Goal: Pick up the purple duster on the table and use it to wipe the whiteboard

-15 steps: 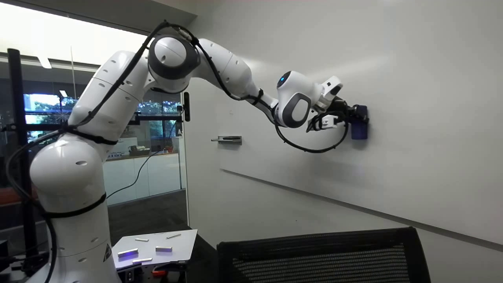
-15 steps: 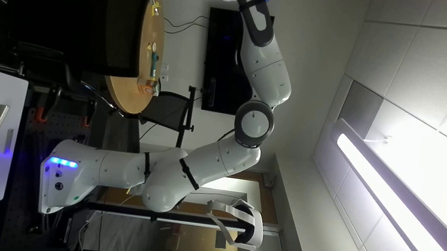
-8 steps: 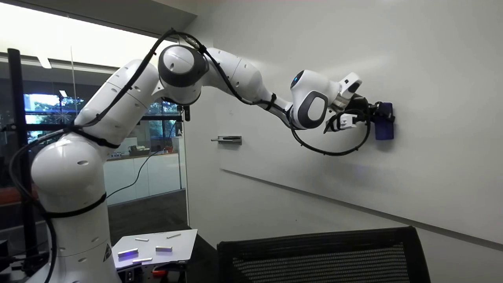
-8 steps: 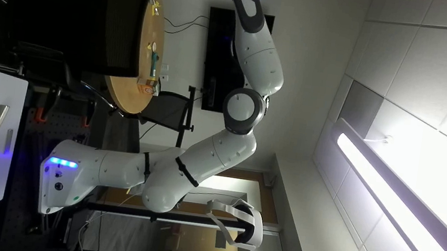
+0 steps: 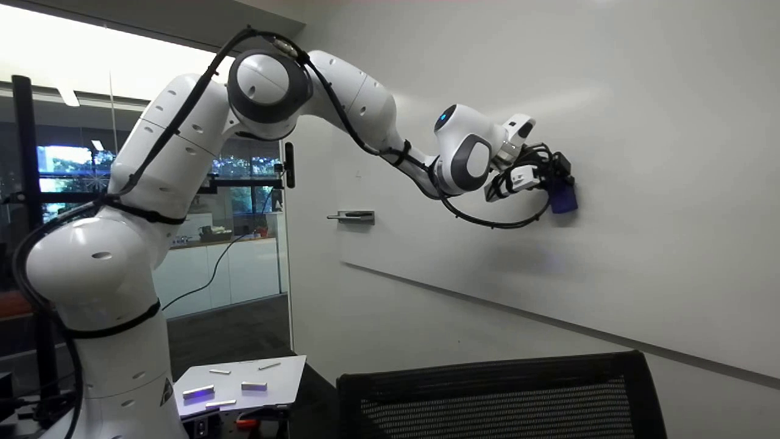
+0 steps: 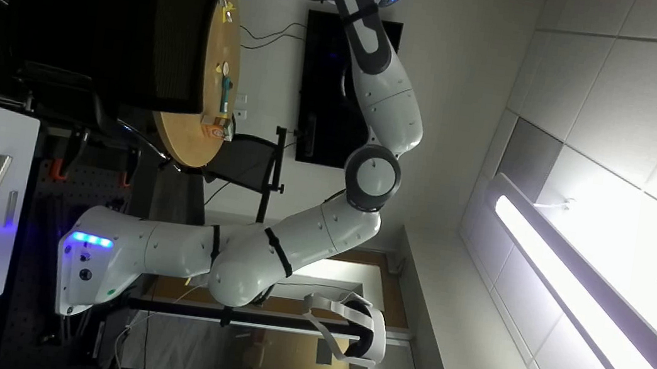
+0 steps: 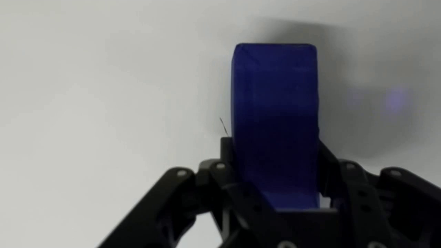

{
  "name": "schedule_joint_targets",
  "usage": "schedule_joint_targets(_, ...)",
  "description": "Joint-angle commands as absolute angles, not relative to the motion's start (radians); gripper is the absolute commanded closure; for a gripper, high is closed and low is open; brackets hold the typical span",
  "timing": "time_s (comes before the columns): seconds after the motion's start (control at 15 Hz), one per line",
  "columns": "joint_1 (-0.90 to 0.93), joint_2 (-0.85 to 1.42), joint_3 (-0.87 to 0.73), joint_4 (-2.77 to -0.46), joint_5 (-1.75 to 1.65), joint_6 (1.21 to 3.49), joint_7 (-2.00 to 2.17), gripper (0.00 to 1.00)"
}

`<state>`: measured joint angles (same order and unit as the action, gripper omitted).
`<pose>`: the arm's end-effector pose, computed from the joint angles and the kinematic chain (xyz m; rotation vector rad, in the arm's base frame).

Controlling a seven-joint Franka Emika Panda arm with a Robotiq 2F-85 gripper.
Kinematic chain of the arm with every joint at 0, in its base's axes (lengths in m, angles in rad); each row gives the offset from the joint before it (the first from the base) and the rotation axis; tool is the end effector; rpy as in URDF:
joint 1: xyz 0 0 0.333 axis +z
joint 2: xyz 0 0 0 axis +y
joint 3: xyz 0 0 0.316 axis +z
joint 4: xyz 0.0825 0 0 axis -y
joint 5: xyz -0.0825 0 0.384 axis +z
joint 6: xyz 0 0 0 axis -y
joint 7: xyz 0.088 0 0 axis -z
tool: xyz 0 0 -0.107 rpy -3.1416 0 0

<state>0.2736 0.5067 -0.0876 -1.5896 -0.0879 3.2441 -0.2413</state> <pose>0.7152 0.1581 0.4847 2.4575 0.7053 1.6482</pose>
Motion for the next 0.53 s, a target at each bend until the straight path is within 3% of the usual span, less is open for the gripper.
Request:
schedule_joint_targets(0.0, 0.159, 0.432, 0.151, -1.690, -0.160, 3.273, -0.355, 0.70)
schedule_joint_targets(0.47, -0.183, 0.440, 0.651, -1.789, -0.276, 3.267, -0.538, 0.70)
